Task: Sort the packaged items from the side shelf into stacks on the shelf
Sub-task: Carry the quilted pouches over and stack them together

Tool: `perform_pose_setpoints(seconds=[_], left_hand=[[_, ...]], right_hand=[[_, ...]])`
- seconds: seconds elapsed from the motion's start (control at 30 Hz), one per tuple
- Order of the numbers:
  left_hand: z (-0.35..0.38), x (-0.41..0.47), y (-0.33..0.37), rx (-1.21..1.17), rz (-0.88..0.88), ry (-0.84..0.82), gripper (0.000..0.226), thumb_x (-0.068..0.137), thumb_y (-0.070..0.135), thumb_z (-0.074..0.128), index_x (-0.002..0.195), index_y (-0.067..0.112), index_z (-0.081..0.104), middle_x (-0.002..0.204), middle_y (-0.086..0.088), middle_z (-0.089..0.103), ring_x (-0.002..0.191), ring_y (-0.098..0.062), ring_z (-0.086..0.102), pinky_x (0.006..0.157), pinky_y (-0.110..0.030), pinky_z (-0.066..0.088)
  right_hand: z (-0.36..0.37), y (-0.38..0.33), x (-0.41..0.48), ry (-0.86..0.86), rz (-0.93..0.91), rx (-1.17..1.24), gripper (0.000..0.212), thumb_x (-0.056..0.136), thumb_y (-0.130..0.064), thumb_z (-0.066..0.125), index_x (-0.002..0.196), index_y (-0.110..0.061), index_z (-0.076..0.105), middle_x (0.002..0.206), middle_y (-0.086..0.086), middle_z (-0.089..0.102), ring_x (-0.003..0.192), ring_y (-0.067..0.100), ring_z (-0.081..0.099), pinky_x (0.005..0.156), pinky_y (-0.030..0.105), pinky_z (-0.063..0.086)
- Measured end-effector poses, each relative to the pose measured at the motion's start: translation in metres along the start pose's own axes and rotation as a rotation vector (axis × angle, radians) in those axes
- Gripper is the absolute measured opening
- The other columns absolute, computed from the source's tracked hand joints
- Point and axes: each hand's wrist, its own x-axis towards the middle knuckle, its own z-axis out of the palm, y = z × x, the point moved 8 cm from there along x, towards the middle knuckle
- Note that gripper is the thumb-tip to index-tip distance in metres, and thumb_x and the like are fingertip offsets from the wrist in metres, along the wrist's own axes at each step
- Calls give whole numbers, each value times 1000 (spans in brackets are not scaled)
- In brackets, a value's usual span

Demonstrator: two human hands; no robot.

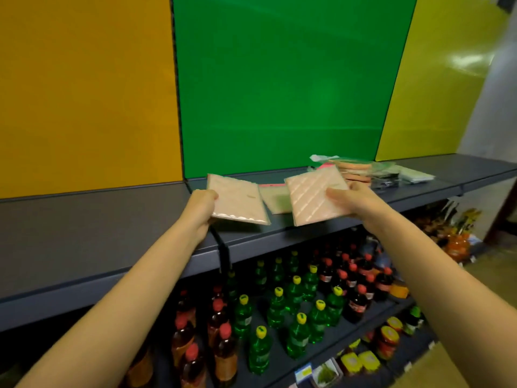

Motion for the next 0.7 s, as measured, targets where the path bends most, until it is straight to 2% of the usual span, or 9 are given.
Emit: perform_pose_setpoints(seconds=[0.1, 0.2, 0.33, 0.4, 0.47, 0.53, 0.6, 0.63, 0.7], left_hand=[[42, 6, -11, 7, -32, -29, 35, 94, 2, 39, 127, -7, 44, 83, -8, 56, 68, -16, 52, 58, -26, 44], [72, 13, -14, 33, -25, -39, 35, 93, -2, 40, 127, -10, 42, 101, -15, 56, 68, -16, 52, 60, -26, 43], [105, 27, -14, 31, -24, -66, 37, 93, -4, 40, 129, -12, 40, 107, -17, 53, 73, -21, 56, 61, -27, 46], [115, 35, -15, 61, -26, -89, 37, 93, -4, 40, 129, -12, 39, 107, -18, 53, 76, -22, 57, 66, -30, 48], [119, 44, -18, 113, -48, -105, 37, 93, -5, 40, 129, -11, 39, 108, -19, 54, 75, -19, 56, 72, -34, 49], [123, 52, -18, 205, -48, -143, 29, 92, -5, 40, 120, -11, 47, 97, -17, 58, 71, -16, 60, 72, -29, 50], [127, 55, -16, 340, -29, -200, 17, 93, -4, 39, 92, -3, 56, 76, -9, 57, 53, -4, 62, 58, -15, 50], [129, 54, -15, 403, -25, -236, 20, 94, -3, 39, 84, 2, 56, 73, -6, 56, 48, 0, 60, 54, -11, 48], [132, 55, -11, 534, 3, -321, 17, 94, 2, 40, 96, 1, 57, 85, -5, 59, 70, -6, 62, 75, -18, 49]], right_hand=[[-33, 12, 14, 25, 6, 38, 25, 93, -4, 52, 117, 1, 52, 80, 1, 58, 39, -7, 58, 39, 9, 45], [-51, 17, 28, 18, -5, 74, 18, 93, -5, 52, 109, 3, 55, 84, 3, 60, 41, -8, 59, 41, 9, 46], [-58, 27, 54, 14, 13, 105, 44, 90, -12, 59, 128, 7, 45, 115, 17, 62, 63, 9, 65, 44, 11, 48], [-54, 30, 65, -7, 14, 107, 47, 89, -15, 60, 129, 6, 45, 122, 20, 61, 71, 13, 61, 44, 11, 48], [-47, 29, 75, -38, 13, 95, 43, 89, -13, 59, 126, 6, 49, 116, 19, 62, 63, 10, 65, 43, 10, 46], [-37, 26, 85, -89, 21, 101, 40, 90, -10, 58, 125, 7, 50, 104, 16, 63, 49, 1, 65, 43, 11, 47], [-26, 25, 98, -132, 40, 89, 43, 89, -10, 59, 126, 8, 49, 96, 12, 64, 57, 7, 67, 48, 16, 51], [-19, 24, 103, -150, 48, 60, 43, 88, -10, 60, 126, 7, 50, 97, 12, 64, 66, 13, 66, 51, 19, 52], [-7, 23, 114, -169, 62, 11, 42, 87, -12, 61, 124, 7, 50, 104, 14, 62, 72, 17, 60, 56, 22, 52]])
